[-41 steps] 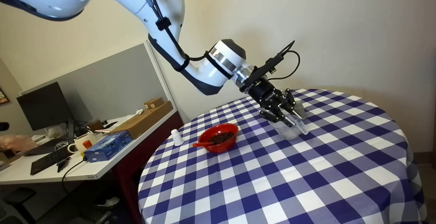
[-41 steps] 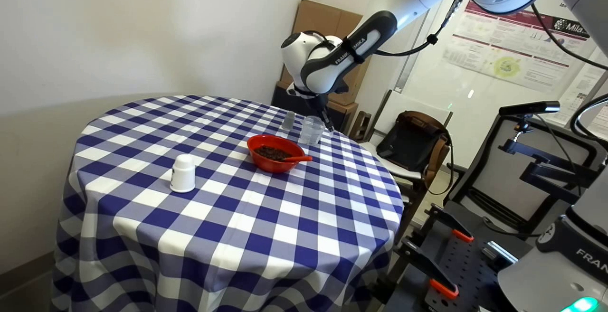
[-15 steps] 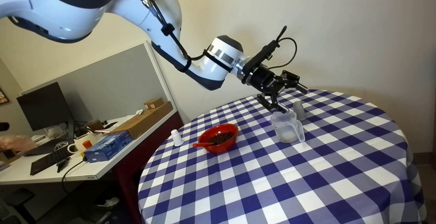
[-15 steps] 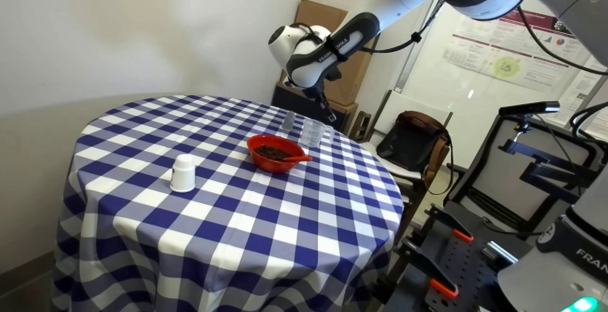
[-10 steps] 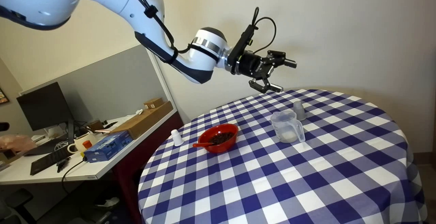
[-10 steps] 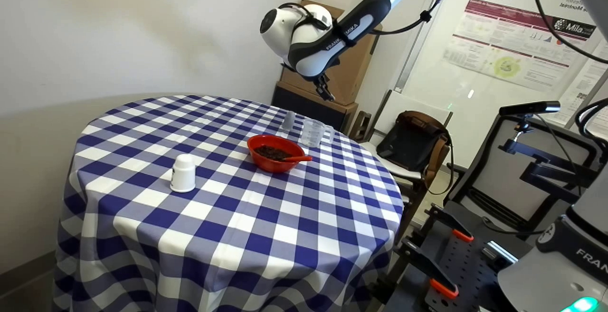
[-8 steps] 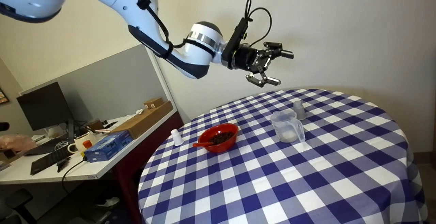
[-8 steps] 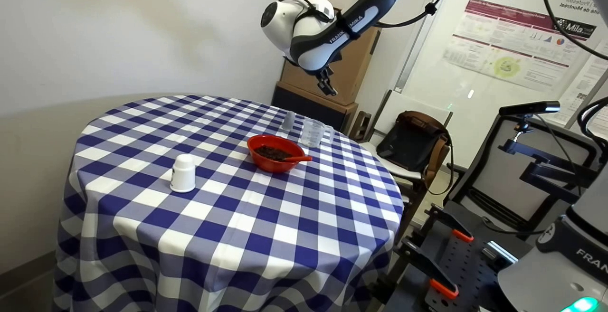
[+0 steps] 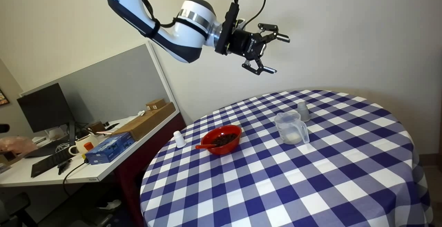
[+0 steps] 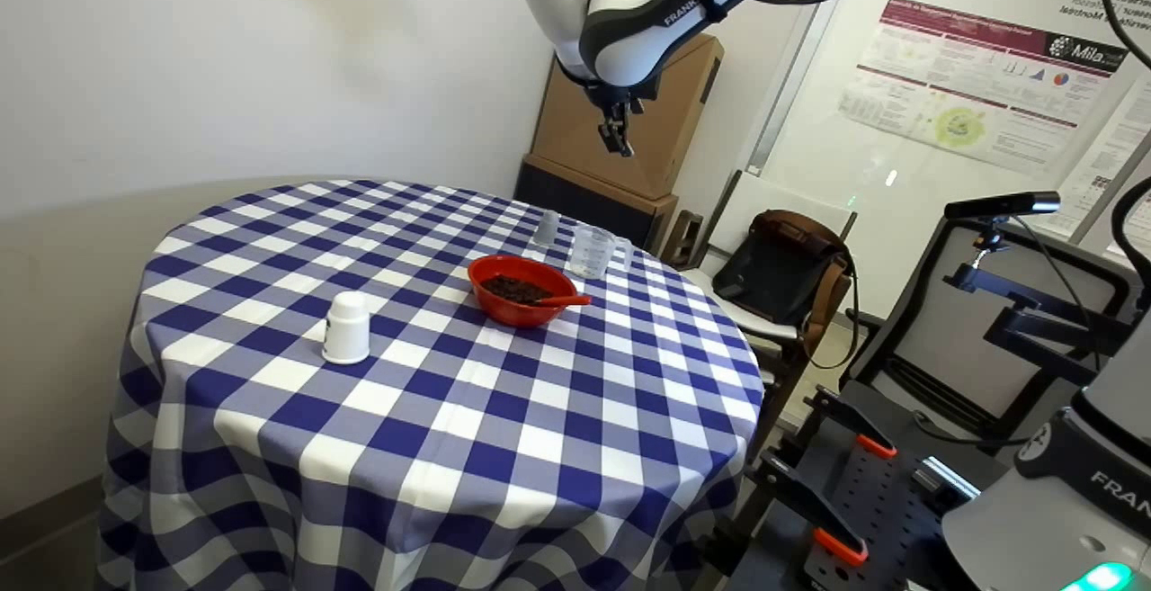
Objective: Pour the contents of the clear jar into the red bowl
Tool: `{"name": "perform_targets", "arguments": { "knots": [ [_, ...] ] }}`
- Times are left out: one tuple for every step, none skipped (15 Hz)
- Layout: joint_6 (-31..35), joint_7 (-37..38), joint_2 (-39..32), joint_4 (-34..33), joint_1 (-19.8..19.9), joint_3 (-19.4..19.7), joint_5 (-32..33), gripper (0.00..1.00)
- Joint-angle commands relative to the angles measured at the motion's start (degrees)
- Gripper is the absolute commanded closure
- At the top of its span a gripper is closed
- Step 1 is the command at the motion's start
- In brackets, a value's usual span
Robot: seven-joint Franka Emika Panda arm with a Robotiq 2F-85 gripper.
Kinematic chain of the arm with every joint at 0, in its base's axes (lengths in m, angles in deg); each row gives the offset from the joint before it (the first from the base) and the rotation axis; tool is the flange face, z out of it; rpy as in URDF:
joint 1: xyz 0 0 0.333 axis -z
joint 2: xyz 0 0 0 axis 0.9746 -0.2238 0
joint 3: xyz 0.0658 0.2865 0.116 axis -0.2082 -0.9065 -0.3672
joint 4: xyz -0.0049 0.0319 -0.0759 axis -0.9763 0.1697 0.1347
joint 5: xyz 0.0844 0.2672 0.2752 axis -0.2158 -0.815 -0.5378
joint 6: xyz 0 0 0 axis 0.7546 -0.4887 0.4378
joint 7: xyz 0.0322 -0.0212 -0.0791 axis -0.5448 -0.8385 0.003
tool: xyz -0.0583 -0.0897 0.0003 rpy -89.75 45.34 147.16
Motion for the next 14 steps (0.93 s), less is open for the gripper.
{"name": "perform_targets", "arguments": {
  "knots": [
    [8.15, 6.78, 7.95, 8.14, 2.0, -1.94, -0.43, 0.0],
    [10.38, 7.76, 9.2, 9.23, 2.47, -2.27, -1.26, 0.0],
    [12.37, 7.92, 10.33, 10.14, 3.15, -2.74, -2.97, 0.0],
    [13.24, 7.3, 11.09, 10.66, 3.51, -3.03, -4.71, 0.0],
    [14.3, 5.56, 11.88, 11.19, 3.99, -3.46, -7.02, 0.0],
    [14.63, 3.84, 12.42, 11.32, 4.42, -3.87, -9.85, 0.0],
    [14.21, 2.01, 12.92, 11.31, 4.73, -4.2, -12.95, 0.0],
    [13.84, 0.36, 13.33, 11.41, 4.97, -4.38, -15.77, 0.0],
    [12.83, -1.17, 13.57, 11.12, 5.01, -4.47, -18.57, 0.0],
    [12.33, -2.7, 13.73, 10.9, 5.09, -4.45, -21.14, 0.0],
    [12.13, -4.8, 13.88, 10.58, 5.36, -4.64, -24.28, 0.0],
    [11.66, -6.37, 13.99, 10.33, 5.34, -4.54, -26.84, 0.0],
    [11.24, -7.99, 14.05, 10.08, 5.38, -4.46, -29.43, 0.0],
    [10.64, -9.39, 14.01, 9.76, 5.47, -4.35, -32.17, 0.0]
  ]
}}
